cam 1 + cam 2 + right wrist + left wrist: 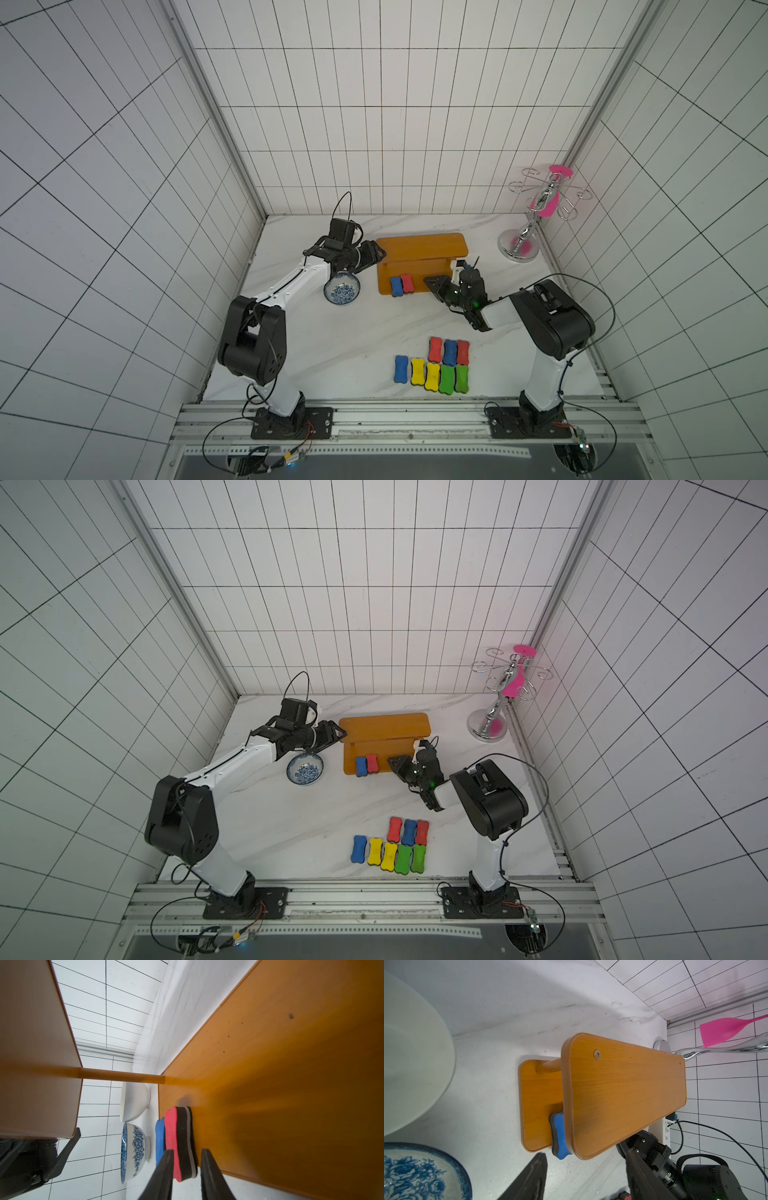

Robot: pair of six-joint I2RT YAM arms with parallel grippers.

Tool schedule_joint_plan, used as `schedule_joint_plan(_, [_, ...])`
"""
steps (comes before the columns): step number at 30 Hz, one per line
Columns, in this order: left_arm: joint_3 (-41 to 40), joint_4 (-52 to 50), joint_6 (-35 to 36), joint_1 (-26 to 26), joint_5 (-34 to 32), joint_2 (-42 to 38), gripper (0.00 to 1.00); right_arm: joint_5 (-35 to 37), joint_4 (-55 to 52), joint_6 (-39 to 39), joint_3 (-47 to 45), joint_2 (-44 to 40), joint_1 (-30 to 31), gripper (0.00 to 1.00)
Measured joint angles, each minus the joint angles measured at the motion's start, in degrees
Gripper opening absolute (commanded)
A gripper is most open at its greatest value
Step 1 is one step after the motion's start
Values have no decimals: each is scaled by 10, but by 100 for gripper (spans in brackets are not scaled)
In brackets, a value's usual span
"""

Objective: Remove the whiteboard erasers from the shelf
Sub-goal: Pick up the whiteboard eraser from the shelf.

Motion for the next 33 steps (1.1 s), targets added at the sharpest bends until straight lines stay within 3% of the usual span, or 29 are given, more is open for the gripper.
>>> schedule_joint_plan(10, [8, -1, -1, -4, 3, 10, 60, -18, -14, -16, 42, 25, 12, 39])
schedule_joint_plan(25, [5, 0, -1, -4, 4, 10, 60, 7, -101, -76, 75, 34, 51, 40])
schedule_joint_plan(31, [3, 0, -1, -4, 4, 10, 60, 26, -143, -98, 100, 36, 54, 32])
schedule_joint_plan(33, [2, 0, -1, -4, 4, 10, 60, 32, -159, -105, 112, 42, 56, 19])
